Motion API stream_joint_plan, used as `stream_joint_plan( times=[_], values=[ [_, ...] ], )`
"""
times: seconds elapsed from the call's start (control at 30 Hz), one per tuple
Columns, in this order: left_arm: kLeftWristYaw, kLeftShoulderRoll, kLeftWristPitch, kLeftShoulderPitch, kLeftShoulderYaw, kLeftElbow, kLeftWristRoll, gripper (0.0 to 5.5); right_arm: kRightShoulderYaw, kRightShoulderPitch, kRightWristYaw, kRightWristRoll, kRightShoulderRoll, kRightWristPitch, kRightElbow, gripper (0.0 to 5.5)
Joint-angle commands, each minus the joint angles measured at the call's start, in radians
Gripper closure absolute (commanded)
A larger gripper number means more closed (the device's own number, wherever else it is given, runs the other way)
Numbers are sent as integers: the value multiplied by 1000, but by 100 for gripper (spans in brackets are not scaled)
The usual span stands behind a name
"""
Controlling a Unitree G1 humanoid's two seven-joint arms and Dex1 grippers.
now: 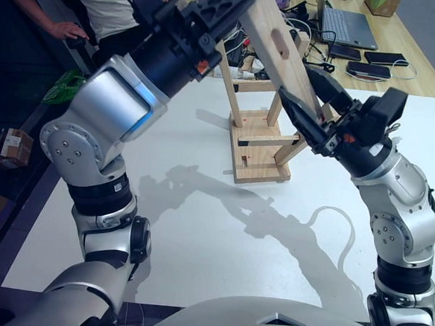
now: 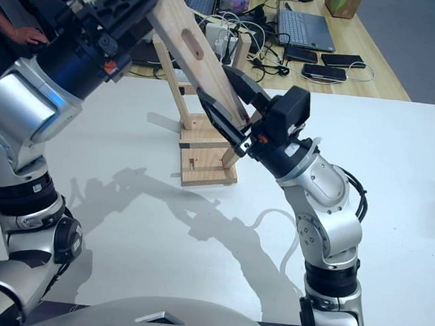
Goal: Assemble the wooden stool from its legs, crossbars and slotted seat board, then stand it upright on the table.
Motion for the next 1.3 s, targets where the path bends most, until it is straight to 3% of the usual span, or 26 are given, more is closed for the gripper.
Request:
stream_joint_plan(
  times=[0.03,0.47,0.8,1.3],
  values=[
    [28,1,-20,37,-41,-11,-35,248,24,46,22,-60,-3,-71,25,347],
    [12,-9,-84,180,-102,-73,-69,248,51,134,93,-112,-22,-168,60,347],
    [-15,-13,-151,564,-127,-211,-139,248,-5,273,220,31,-157,-67,-18,347],
    [-226,-13,-100,762,-186,-35,80,248,154,335,376,-103,-147,-162,277,347]
  ],
)
